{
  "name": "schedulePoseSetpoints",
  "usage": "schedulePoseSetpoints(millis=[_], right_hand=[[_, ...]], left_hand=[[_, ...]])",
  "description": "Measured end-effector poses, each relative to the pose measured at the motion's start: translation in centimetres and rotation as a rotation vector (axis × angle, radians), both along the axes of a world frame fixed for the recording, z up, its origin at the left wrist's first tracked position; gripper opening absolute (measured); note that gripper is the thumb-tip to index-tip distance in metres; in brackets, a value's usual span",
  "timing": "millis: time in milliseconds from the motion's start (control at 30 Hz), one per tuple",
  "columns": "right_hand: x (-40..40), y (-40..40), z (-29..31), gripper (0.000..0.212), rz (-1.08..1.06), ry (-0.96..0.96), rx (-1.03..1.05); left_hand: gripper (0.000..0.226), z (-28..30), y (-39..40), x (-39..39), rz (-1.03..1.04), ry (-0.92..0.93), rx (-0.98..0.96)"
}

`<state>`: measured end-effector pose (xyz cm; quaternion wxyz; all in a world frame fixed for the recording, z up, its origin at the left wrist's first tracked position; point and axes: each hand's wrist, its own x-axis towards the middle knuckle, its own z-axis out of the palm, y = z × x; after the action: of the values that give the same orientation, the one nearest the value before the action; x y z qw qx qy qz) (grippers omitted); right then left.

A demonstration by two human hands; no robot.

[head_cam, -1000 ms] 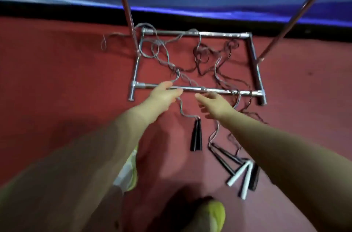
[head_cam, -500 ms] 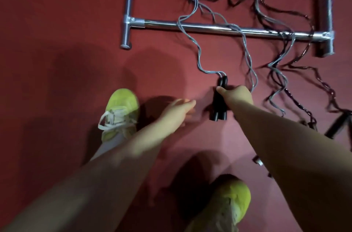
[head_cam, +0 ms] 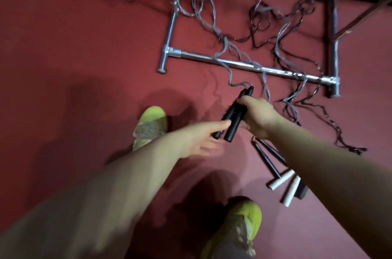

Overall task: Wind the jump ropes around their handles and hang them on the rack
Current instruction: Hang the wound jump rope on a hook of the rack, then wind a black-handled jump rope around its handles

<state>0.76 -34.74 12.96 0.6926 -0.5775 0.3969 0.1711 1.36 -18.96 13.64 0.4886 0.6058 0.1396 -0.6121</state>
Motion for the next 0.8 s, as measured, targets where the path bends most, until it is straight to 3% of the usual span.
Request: schedulePoseSetpoints(millis=[67,167,400,467,600,700,800], right_hand=[[-0.9,1.0,5.7,0.012,0.002,-0.08,0.087],[-4.4,2.0,14.2,0.012,0.06,-0.152,0.029],[-11.9,3.7,28.5,0.022,0.112,-0.238,-0.023],[-13.6,5.3,30.5,0.015,0.144,-0.321,-0.047],[-14.1,7.9,31.5,0.023,0.164,-0.463,-0.134],[-13.3,8.9,31.1,0.026,0.237,-0.46,-0.159],[-11.8,8.5,30.0,0.038,0.347,-0.419,-0.333]], left_hand=[[0.019,4.7,0.1,-0.9,0.028,0.029,-0.104],[0.007,12.9,0.8,-3.7,-0.01,-0.059,-0.191],[0.013,26.5,5.7,-12.1,-0.136,-0.279,-0.295],[0.014,28.9,7.1,-13.9,-0.136,-0.326,-0.268],[0.012,30.8,8.0,-14.6,-0.085,-0.276,-0.286],[0.018,30.5,7.5,-13.7,0.098,-0.221,-0.298],[0.02,29.8,7.2,-11.9,0.177,-0.262,-0.298]])
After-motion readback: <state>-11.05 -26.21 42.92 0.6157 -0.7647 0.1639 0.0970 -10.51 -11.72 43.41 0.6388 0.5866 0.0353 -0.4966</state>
